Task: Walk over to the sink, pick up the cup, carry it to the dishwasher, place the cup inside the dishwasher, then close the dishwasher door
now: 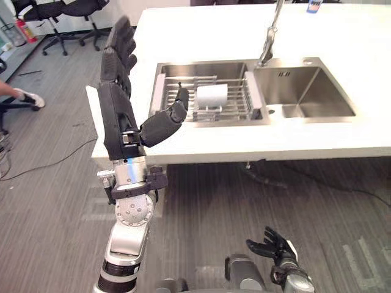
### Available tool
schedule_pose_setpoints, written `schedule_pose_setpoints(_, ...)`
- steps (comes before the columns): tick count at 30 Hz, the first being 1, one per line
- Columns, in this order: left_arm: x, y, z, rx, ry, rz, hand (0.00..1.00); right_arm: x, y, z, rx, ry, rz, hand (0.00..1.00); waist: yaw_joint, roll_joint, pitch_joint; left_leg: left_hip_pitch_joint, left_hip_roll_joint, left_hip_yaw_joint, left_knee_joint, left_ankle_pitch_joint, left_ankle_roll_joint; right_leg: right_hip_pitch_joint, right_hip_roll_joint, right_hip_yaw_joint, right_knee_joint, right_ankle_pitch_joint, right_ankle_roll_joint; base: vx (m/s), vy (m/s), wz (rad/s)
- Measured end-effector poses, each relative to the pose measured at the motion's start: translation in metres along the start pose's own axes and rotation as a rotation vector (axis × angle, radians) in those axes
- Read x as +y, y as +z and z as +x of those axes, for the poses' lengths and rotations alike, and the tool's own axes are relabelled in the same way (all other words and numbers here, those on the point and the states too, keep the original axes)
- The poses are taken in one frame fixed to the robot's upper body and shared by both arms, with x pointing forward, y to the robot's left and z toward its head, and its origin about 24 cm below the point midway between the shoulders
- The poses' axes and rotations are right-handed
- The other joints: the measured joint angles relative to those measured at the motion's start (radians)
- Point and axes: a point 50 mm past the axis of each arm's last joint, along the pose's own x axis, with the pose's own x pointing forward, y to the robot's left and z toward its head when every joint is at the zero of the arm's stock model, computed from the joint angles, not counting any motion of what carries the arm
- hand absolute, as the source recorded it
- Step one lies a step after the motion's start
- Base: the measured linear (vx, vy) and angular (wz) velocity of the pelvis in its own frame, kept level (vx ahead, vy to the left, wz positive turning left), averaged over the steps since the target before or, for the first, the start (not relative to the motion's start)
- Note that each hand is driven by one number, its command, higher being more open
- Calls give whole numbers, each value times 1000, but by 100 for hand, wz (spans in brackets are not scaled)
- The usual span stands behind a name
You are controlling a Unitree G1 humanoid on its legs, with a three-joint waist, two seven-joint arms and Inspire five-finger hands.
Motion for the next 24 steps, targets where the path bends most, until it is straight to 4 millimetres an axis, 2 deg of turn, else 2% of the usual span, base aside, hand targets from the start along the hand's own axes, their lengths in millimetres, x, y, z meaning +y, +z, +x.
schedule_pose_setpoints(1, -2, -4, 2, 5, -13, 11, 90, 0, 1, 0, -10, 3, 2, 90, -6, -3, -2, 20, 21, 6, 2, -20, -30, -34, 12, 1, -152, 17, 5, 467, -285, 28)
schedule_pose_setpoints(2, -4, -11, 4, 19, -33, 39, 90, -5, -3, -4, -2, -8, -3, 90, -15, -15, -7, 38, 26, 4, 18, -55, -82, -38, 16, 17, -324, 127, -10, 477, -304, 35)
schedule_pose_setpoints(3, -5, -17, 3, 41, -43, 58, 90, -9, -6, -5, 9, -16, -13, 90, -24, -10, -7, 52, 37, 1, 31, -76, -103, -21, 20, 8, -323, 197, -51, 598, -338, 15)
schedule_pose_setpoints(4, -8, -32, -1, 109, -73, 98, 90, -21, -6, -4, 23, -39, -40, 90, -19, 44, -24, 48, 83, 6, 45, -71, -101, -13, 58, -8, -307, 179, -64, 488, -251, -4)
schedule_pose_setpoints(5, -12, -43, 3, 142, -130, 142, 90, -27, -5, -4, 23, -58, -36, 90, -20, 43, -24, 55, 82, 8, 61, -32, -103, -11, 56, -6, -269, 141, -88, 553, -290, -10)
schedule_pose_setpoints(6, -14, -48, 4, 157, -159, 162, 90, -30, -5, -5, 23, -69, -29, 90, -25, 43, -24, 60, 84, 6, 77, -17, -103, -4, 54, -8, -252, 126, -98, 400, -244, 13)
schedule_pose_setpoints(7, -22, -54, 5, 180, -226, 187, 90, -33, -8, -7, 31, -80, -31, 90, -34, 44, -23, 56, 101, 1, 149, 13, -106, 39, 54, -21, -247, 93, -113, 389, -251, 18)
schedule_pose_setpoints(8, -26, -56, 4, 184, -258, 191, 90, -36, -10, -9, 37, -83, -37, 90, -36, 45, -22, 46, 115, -6, 214, 28, -114, 71, 56, -30, -257, 79, -112, 342, -235, 26)
schedule_pose_setpoints(10, -42, -50, 4, 147, -363, 188, 90, -41, -12, -15, 34, -81, -51, 90, -37, 49, -14, -67, 188, -56, 580, 125, -134, 208, 64, -59, -310, 35, -120, 231, -186, 21)
schedule_pose_setpoints(11, -45, -48, 5, 128, -385, 192, 90, -41, -12, -16, 32, -82, -54, 90, -33, 49, -16, -100, 204, -55, 660, 122, -131, 231, 66, -61, -321, 27, -123, 147, -128, 10)
schedule_pose_setpoints(12, -50, -42, 7, 86, -419, 190, 90, -45, -10, -19, 19, -87, -64, 90, -30, 55, -19, -166, 229, -40, 760, 104, -119, 270, 72, -66, -345, 4, -150, 133, -81, 2)
schedule_pose_setpoints(13, -54, -35, 11, 42, -441, 186, 90, -47, -8, -19, 8, -89, -73, 90, -26, 62, -23, -207, 243, -5, 773, 73, -97, 300, 72, -66, -361, -5, -162, 138, -61, 1)
schedule_pose_setpoints(15, -59, -25, 19, -40, -467, 199, 90, -47, -6, -19, 2, -87, -74, 90, -20, 63, -25, -240, 244, 57, 690, 45, -83, 327, 63, -65, -379, -13, -166, 145, -3, -2)
schedule_pose_setpoints(17, -64, -18, 26, -103, -505, 224, 90, -47, -3, -18, -11, -80, -74, 90, -17, 61, -25, -255, 213, 111, 517, 40, -73, 342, 40, -64, -379, -17, -146, 202, 59, 5)
schedule_pose_setpoints(18, -64, -19, 26, -112, -527, 241, 90, -48, -3, -19, -11, -81, -76, 90, -19, 59, -27, -253, 179, 119, 418, 47, -68, 343, 24, -63, -378, -21, -131, 229, 105, 12)
schedule_pose_setpoints(19, -66, -22, 27, -113, -560, 273, 90, -52, -4, -20, -4, -89, -83, 90, -21, 62, -30, -243, 132, 117, 271, 113, -57, 334, 8, -59, -366, -30, -108, 226, 125, 10)
schedule_pose_setpoints(20, -67, -28, 27, -102, -586, 304, 90, -54, -4, -20, -1, -92, -87, 90, -22, 72, -34, -237, 115, 122, 198, 185, -58, 328, 6, -55, -348, -43, -85, 211, 143, 7)
schedule_pose_setpoints(21, -66, -36, 25, -75, -611, 331, 90, -52, -6, -19, 9, -90, -81, 90, -26, 73, -37, -209, 101, 118, 164, 175, -58, 326, -2, -46, -334, -50, -72, 190, 127, 7)
schedule_pose_setpoints(24, -65, -60, 19, 32, -668, 396, 90, -49, -8, -19, 17, -84, -70, 90, -27, 66, -36, -178, 60, 120, 71, 176, -58, 314, -17, -20, -332, -55, -62, 135, 86, 5)
